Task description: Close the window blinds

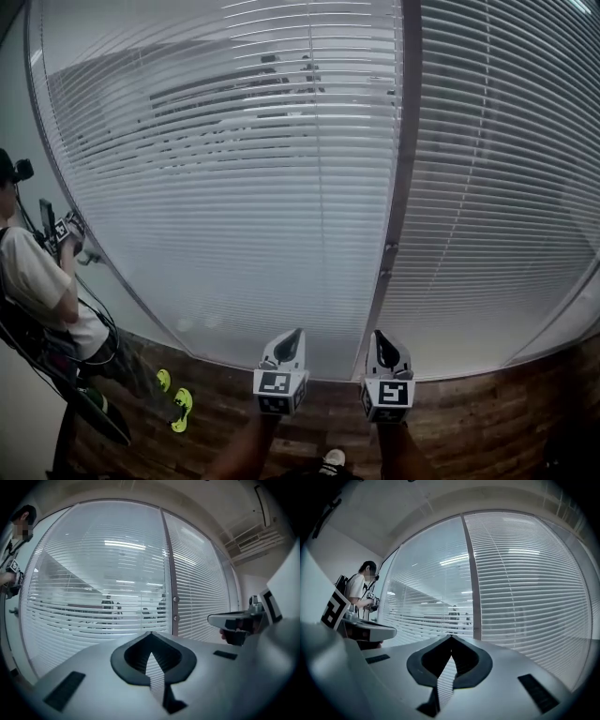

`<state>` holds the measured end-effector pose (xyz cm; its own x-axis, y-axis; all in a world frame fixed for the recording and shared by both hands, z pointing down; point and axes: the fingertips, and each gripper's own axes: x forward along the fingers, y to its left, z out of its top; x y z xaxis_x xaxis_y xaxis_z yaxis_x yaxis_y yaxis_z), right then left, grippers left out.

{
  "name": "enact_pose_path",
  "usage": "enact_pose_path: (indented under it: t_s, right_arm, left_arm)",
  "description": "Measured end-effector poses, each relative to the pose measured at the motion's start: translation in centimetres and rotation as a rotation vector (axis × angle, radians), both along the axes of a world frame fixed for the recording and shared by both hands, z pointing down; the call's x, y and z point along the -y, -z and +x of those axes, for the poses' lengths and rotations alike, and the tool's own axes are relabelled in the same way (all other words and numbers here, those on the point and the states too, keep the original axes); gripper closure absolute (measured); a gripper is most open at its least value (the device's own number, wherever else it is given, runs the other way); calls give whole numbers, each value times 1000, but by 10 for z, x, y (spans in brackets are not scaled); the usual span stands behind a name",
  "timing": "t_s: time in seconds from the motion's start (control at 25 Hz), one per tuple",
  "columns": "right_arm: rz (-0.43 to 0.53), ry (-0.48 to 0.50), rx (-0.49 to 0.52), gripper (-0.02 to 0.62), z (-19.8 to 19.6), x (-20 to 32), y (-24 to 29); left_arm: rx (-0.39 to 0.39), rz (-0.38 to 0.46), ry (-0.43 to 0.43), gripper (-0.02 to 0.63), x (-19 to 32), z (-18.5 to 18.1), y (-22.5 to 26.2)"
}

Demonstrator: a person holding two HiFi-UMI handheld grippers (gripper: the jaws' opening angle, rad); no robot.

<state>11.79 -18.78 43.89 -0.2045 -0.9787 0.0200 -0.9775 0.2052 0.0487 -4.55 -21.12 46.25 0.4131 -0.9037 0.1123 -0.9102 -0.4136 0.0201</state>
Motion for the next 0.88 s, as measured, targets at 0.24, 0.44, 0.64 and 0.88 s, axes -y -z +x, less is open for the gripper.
enact_pose_path:
  t_s: [0.24,0.44,0.64,0.88]
  right_arm:
    - [-28,-1,0,592,12,11,4]
    - [-34,4,-2,592,16,19,4]
    - [1,18,15,592,15,29,1]
    - [14,-11,1,592,21,56,-18]
  left_arm:
    - [20,-17,-13,606,10,19,-9]
    - [12,-8,-10,606,16,28,1]
    - [23,-17,-18,606,28,28,-8]
    - [-1,-6,-24,606,58,35,-25]
